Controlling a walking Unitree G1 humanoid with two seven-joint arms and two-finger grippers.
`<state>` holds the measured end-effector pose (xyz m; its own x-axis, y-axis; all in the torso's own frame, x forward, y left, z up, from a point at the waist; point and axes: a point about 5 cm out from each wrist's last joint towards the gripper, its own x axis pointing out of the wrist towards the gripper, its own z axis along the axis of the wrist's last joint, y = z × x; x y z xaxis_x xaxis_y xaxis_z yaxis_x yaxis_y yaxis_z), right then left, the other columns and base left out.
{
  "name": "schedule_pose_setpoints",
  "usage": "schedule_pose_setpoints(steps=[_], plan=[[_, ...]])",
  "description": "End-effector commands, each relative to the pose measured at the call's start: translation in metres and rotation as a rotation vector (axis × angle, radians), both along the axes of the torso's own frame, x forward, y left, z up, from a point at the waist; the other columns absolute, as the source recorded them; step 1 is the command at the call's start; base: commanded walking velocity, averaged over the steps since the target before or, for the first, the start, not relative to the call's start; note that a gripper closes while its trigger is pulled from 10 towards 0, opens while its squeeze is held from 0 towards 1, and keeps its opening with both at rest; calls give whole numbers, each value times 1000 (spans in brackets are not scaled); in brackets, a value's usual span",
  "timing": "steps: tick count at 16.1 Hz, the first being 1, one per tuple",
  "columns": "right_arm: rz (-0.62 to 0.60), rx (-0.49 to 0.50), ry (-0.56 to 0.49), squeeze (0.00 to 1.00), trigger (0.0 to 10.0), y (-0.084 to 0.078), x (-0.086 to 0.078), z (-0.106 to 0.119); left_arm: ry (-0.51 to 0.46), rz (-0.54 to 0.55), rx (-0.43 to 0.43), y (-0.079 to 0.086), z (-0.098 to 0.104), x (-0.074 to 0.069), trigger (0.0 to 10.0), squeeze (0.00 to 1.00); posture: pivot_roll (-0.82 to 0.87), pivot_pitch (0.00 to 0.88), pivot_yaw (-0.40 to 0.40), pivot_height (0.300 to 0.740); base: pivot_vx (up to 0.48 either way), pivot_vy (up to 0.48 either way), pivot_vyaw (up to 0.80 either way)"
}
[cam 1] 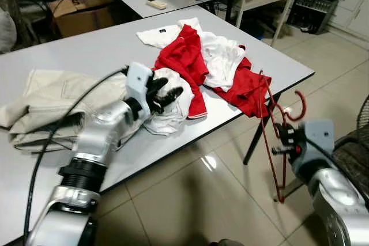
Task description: Hang hanger
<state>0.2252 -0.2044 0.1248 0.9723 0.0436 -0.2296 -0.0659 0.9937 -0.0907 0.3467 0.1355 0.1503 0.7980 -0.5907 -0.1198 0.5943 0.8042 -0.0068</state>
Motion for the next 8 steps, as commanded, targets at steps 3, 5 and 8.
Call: schedule_pose_setpoints(steps=[3, 5, 8], plan=[[6, -101, -75, 0, 10000, 4, -3, 10, -59, 94, 31, -5, -8, 7, 10000, 0, -270, 0, 76, 740, 0, 0, 0], [5, -141, -95, 0, 10000, 3, -2, 15, -52, 119, -79, -7, -7, 5, 10000, 0, -275, 0, 79, 740, 0, 0, 0], [-20, -46, -203, 0, 10000, 2, 8, 38, -145, 149, -135, 3, -7, -25, 10000, 0, -243, 0, 37, 740, 0, 0, 0]])
